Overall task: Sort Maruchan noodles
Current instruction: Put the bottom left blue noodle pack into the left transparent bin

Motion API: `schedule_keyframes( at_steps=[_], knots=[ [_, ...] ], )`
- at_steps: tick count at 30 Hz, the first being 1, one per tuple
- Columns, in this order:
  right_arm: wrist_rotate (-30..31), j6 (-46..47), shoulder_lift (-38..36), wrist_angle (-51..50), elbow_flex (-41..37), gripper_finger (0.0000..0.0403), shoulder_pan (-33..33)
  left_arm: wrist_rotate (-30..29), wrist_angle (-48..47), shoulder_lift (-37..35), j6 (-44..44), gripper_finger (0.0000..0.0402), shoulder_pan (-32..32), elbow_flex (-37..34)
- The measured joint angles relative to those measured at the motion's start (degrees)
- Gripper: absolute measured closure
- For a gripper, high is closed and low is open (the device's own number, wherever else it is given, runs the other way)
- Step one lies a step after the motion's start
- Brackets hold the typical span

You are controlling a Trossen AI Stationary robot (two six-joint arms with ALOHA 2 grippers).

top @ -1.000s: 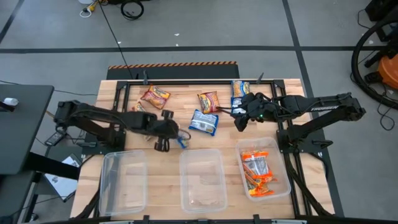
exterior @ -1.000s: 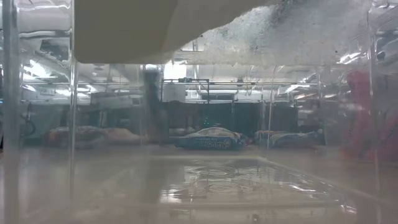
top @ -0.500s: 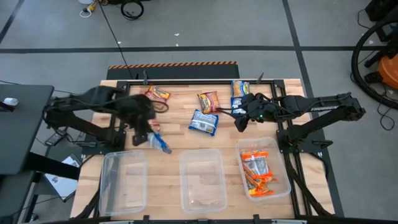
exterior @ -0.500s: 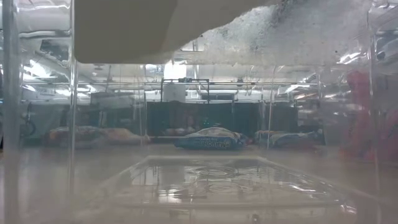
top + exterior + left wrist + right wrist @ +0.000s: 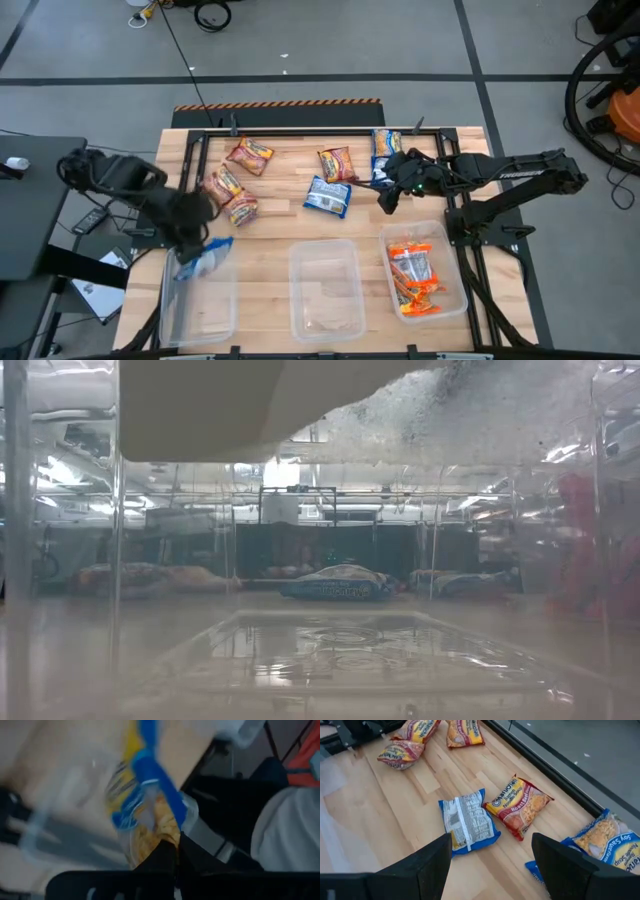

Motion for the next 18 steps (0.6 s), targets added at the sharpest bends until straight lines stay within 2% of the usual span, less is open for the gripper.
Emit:
schedule_keyframes(
  at_steps=[4, 9, 15, 18],
  knots=[
    [-1.60, -1.54, 0.00, 0.01, 0.00, 0.0124, 0.10, 1.96, 2.07, 0.09, -7.82, 0.0398, -7.77, -3.35],
    [-3.32, -3.83, 0.00, 0.05, 0.00, 0.0124, 0.32, 2.29, 7.89, -0.02, -9.34, 0.0399, -16.31, -10.04],
    [-4.06, -4.81, 0.00, 0.05, 0.00, 0.0124, 0.32, 1.09, 24.85, 0.05, -5.99, 0.0399, -20.80, -19.36],
    [-4.06, -5.24, 0.00, 0.03, 0.00, 0.0124, 0.32, 0.70, 29.04, 0.09, -7.18, 0.0399, -21.76, -23.61]
  ],
)
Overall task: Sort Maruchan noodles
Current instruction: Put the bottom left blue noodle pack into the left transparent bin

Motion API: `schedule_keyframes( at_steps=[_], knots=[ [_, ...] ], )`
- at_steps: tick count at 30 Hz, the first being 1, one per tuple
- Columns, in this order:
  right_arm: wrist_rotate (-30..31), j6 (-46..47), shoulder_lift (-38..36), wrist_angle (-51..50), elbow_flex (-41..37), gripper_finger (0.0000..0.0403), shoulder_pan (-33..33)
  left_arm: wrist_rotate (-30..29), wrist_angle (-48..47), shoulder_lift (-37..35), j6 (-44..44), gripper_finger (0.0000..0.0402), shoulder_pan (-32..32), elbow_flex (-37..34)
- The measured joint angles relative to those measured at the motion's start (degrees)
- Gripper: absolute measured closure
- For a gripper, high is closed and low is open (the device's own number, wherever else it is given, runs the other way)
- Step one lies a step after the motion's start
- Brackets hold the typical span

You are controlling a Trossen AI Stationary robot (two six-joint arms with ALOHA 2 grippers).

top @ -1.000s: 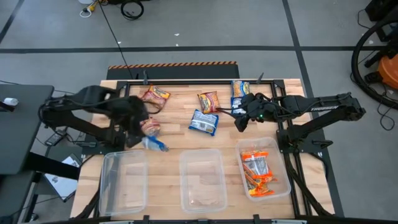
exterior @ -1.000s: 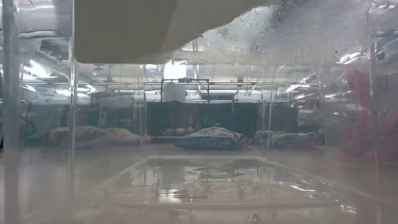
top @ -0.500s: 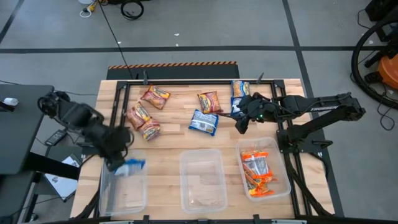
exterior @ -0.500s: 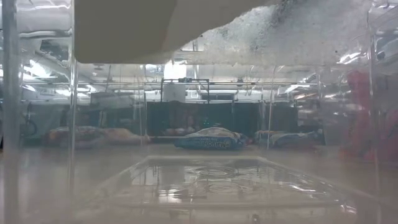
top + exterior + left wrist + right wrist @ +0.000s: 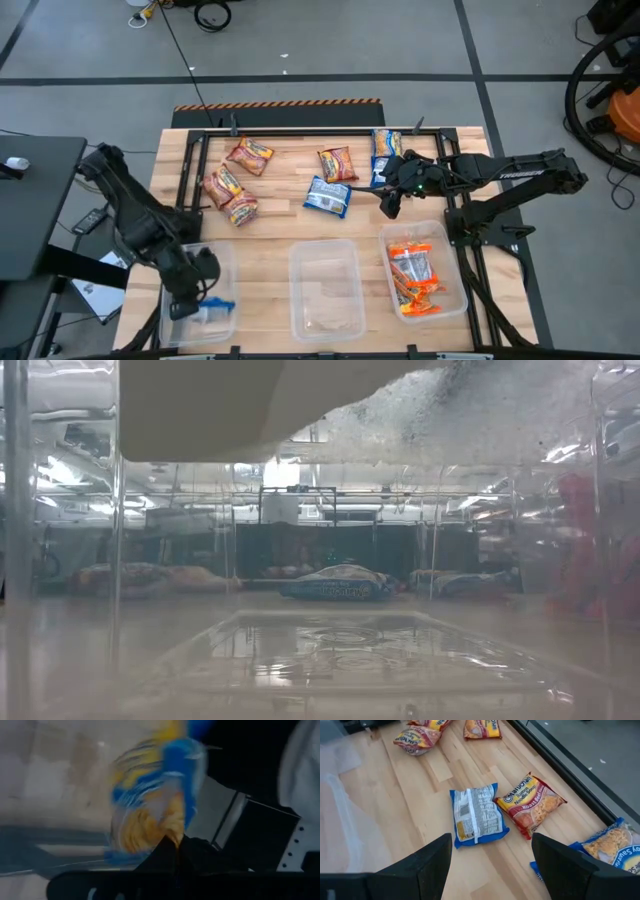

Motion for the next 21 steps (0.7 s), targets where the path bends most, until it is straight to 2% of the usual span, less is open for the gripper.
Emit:
schedule_keyframes(
  at_steps=[14, 21],
  knots=[
    [0.00, -0.38, 0.00, -0.03, 0.00, 0.0124, 0.00, -0.05, 4.74, 0.00, -1.41, 0.0398, -4.72, -9.22],
    [0.00, 0.89, 0.00, -0.04, 0.00, 0.0124, 0.00, -2.30, 8.67, 0.00, 0.18, 0.0398, -4.59, -10.04]
  ],
)
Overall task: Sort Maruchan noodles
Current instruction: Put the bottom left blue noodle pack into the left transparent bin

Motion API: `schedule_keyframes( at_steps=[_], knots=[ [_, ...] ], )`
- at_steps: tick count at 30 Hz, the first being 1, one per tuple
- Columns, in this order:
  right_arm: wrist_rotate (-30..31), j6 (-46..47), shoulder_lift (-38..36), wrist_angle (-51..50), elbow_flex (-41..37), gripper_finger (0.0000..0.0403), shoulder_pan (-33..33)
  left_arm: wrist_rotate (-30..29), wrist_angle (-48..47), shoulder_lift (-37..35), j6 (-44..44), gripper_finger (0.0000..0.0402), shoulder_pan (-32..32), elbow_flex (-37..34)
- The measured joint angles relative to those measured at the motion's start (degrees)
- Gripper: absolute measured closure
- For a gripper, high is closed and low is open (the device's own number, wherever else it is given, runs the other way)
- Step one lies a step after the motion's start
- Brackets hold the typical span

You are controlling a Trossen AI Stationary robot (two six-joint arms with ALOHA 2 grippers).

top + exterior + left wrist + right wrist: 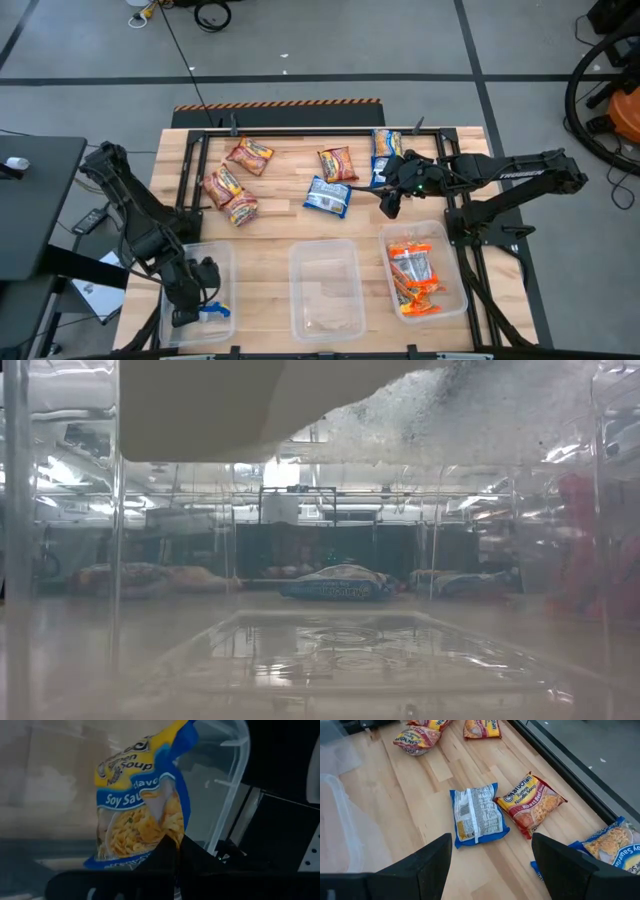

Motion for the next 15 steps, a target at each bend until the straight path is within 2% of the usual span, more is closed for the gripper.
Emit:
schedule_keyframes(
  at_steps=[9, 15],
  knots=[
    [0.00, 2.15, 0.00, -0.02, 0.00, 0.0124, 0.00, -0.34, 2.12, 1.13, 0.39, 0.0398, -4.40, -2.12],
    [0.02, 2.75, 0.00, 0.00, 0.00, 0.0124, 0.00, -0.73, 6.18, 1.14, -3.89, 0.0398, -7.01, -4.95]
  ],
)
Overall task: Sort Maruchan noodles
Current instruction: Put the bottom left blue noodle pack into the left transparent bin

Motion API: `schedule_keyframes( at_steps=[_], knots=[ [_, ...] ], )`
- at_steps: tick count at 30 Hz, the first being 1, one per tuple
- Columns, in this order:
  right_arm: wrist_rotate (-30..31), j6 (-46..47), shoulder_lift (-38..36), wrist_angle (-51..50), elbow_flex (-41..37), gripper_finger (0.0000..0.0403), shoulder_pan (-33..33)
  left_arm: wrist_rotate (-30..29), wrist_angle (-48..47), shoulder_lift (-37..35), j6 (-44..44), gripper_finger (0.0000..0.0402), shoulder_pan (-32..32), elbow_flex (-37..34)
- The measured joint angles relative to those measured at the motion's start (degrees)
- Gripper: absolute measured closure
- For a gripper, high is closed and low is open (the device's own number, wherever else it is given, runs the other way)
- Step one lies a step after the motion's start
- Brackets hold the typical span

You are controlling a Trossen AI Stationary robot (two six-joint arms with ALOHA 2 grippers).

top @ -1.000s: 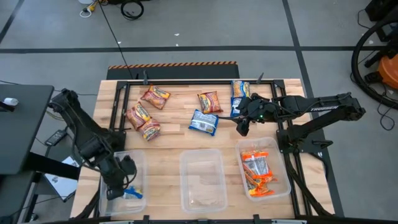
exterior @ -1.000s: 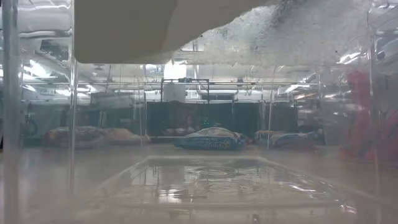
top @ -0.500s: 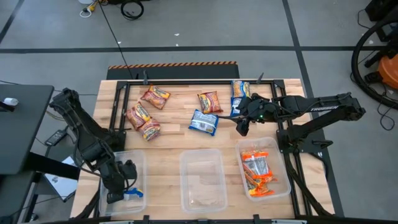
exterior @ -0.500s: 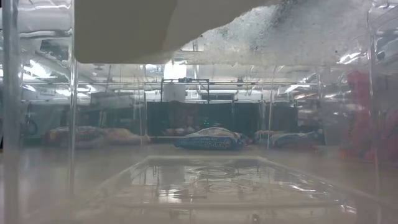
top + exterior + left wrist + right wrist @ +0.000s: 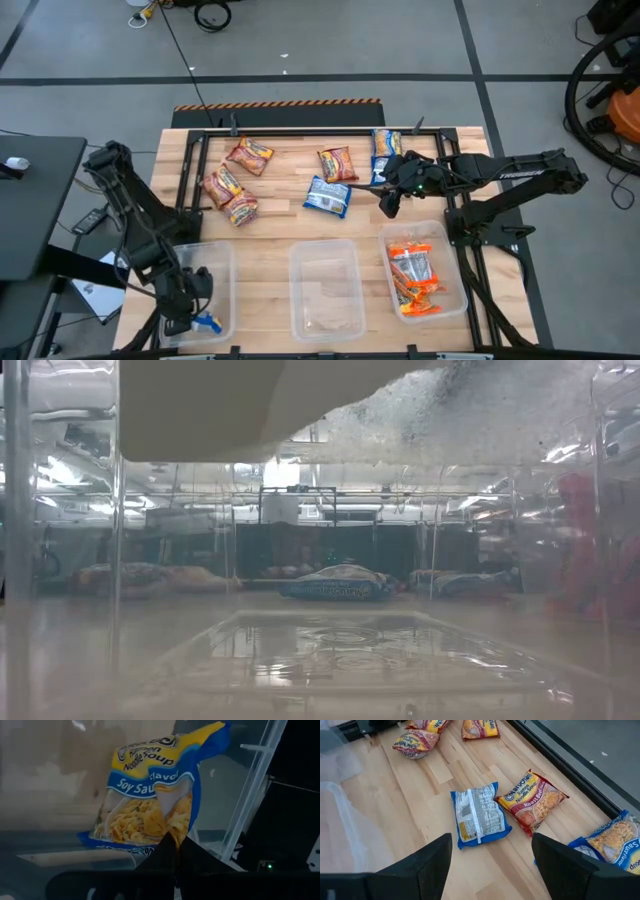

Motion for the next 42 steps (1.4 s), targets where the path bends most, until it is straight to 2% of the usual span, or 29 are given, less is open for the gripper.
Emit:
schedule_keyframes(
  at_steps=[9, 18, 24, 38, 42],
  knots=[
    [0.44, 0.47, 0.00, 0.00, 0.00, 0.0124, 0.00, -1.07, 9.66, -0.02, -2.86, 0.0397, 1.33, -0.42],
    [1.66, -1.10, 0.00, 0.00, 0.00, 0.0124, 0.00, 0.68, 4.62, -0.02, -10.05, 0.0397, 2.11, -0.41],
    [1.71, -1.66, 0.00, 0.00, 0.00, 0.0124, 0.00, 2.51, 6.08, -0.02, -2.63, 0.0397, 2.11, -0.38],
    [1.73, -3.99, 0.00, -0.02, 0.00, 0.0124, 0.00, 4.16, 2.05, 0.51, -1.31, 0.0397, 2.61, -0.38],
    [1.64, -4.33, 0.00, -0.02, 0.00, 0.0124, 0.00, 6.69, 2.10, 2.91, 0.17, 0.0397, 2.62, -0.38]
  ],
)
